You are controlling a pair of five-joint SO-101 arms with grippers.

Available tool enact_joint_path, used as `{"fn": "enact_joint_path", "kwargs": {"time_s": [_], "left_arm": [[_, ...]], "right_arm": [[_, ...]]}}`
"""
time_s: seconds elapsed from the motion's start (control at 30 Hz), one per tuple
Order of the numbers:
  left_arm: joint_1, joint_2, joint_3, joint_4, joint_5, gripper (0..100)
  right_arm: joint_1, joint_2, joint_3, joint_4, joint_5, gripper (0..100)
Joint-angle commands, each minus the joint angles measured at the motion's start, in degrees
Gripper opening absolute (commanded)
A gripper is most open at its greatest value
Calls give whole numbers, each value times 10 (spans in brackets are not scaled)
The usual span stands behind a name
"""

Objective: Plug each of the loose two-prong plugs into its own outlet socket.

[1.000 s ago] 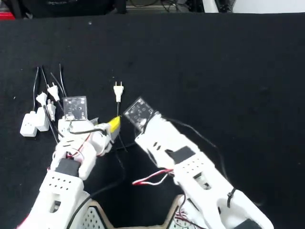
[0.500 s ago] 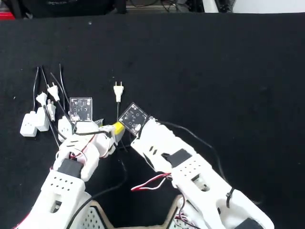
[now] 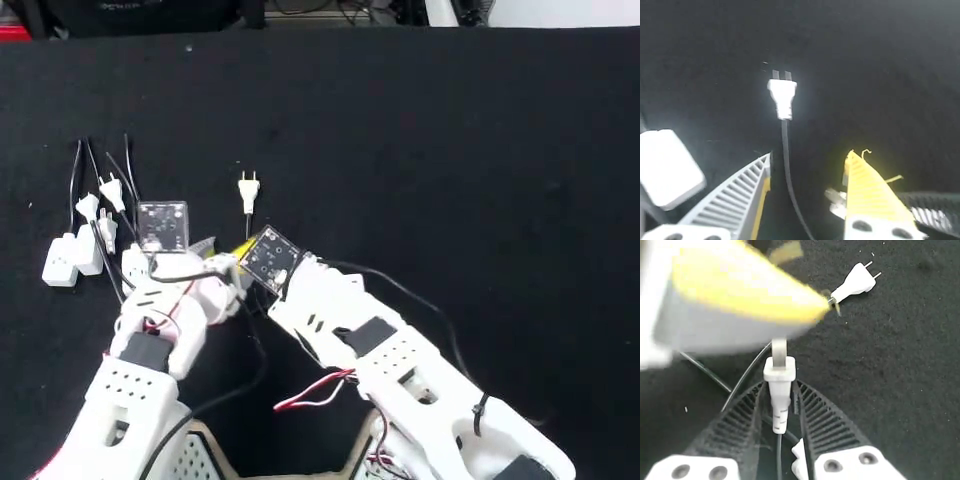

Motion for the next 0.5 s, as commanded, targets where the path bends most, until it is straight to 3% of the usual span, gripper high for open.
{"fn": "enact_joint_path", "kwargs": {"time_s": [0.0,0.47], "left_arm": [[10,-9,-1,-11,-11,238],[9,-9,9,-12,-15,235]], "right_arm": [[-4,-24,-16,0,-4,11],[-4,-229,33,80,-4,11]]}}
